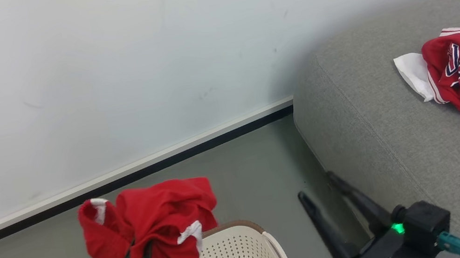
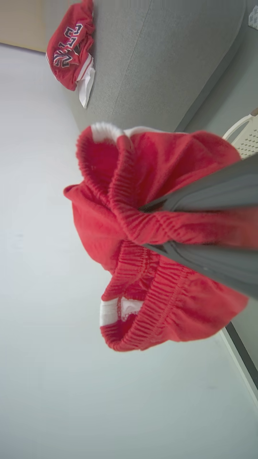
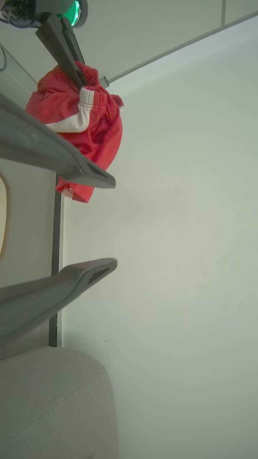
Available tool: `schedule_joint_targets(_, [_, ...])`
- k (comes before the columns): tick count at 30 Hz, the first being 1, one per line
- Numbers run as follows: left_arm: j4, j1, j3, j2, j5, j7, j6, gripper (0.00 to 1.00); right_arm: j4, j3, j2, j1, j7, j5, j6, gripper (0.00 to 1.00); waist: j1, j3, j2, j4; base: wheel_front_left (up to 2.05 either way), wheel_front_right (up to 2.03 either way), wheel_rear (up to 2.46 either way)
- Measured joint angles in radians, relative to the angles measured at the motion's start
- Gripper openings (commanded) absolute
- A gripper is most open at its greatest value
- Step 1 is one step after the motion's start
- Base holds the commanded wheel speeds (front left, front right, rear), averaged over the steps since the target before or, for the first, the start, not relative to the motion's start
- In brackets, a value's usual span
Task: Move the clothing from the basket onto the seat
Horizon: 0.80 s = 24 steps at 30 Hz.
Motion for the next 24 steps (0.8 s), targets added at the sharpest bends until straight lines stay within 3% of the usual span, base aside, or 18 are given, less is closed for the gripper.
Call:
schedule_joint_targets(7, [-0.013, -0.089, -0.053, -0.012, 0.007, 0.006, -0.063, 0.0, -0.005, 0.094, -0.023, -0.041, 0.0, 0.026, 0.0, 1.0, 0.0002, -0.012, 0.0001, -0.008, 0.0, 0.0, 0.0])
schedule_joint_targets(13, [-0.023, -0.158, -0.123, -0.055, 0.012, 0.037, -0.119, 0.0, -0.001, 0.132, -0.025, -0.065, 0.0, 0.029, 0.0, 1.0, 0.0001, -0.014, 0.0002, -0.018, 0.0, 0.0, 0.0])
schedule_joint_targets(24, [-0.042, -0.219, -0.229, -0.132, 0.023, 0.058, -0.169, 0.0, 0.052, 0.195, -0.046, -0.084, 0.0, 0.06, 0.0, 1.0, 0.0002, -0.016, 0.0002, -0.028, 0.0, 0.0, 0.0])
